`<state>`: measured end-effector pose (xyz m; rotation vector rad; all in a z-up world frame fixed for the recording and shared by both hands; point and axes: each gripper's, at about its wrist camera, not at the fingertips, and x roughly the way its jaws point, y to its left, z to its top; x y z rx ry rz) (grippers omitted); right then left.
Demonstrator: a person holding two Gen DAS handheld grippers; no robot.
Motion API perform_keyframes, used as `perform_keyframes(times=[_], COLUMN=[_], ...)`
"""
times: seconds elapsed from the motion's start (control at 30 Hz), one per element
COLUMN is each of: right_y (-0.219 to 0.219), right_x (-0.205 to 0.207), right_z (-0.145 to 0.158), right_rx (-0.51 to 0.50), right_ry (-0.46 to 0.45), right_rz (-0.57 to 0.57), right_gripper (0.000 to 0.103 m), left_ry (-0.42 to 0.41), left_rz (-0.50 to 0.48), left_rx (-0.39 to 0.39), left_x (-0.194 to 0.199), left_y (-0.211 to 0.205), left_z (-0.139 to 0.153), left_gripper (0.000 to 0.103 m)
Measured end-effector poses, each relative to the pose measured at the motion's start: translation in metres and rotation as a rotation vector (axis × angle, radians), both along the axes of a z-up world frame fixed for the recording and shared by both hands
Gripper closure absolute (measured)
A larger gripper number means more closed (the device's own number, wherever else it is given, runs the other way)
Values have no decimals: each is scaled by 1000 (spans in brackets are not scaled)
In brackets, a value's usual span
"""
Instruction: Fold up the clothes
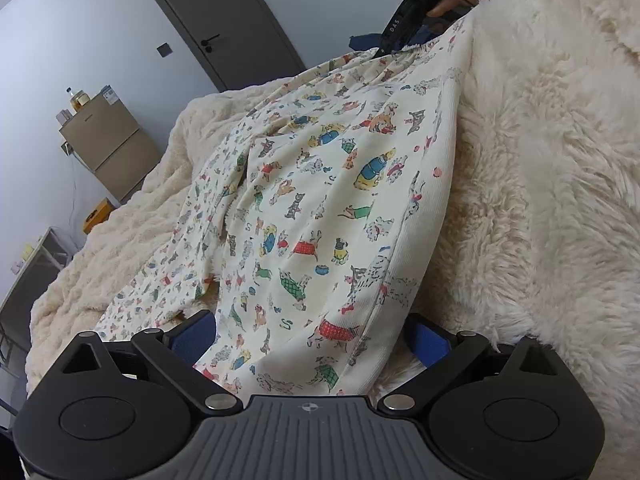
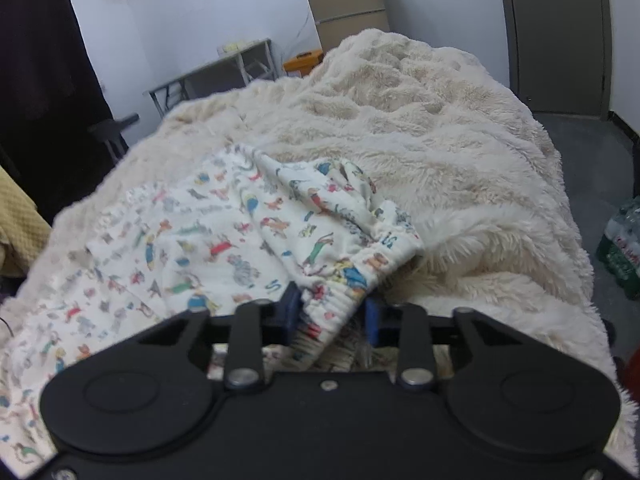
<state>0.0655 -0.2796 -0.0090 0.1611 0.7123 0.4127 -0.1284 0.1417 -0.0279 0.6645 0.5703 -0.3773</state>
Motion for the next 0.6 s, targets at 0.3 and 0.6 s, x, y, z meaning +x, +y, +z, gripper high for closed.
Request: perform_keyframes(times=[0.3, 0.6], right_y=[-13, -43], right_x=[11, 12], right_z=[9, 10], right_rx=[67, 213], right_ry=[-30, 0], right_rz=[-59, -94], right_gripper=[67, 59], left_ry=[6, 3], left_rz=[-8, -15], left_rx=[8, 12], left_x=[-1, -4], left_y=[-3, -4], left_z=[-4, -6], left_gripper=[4, 4])
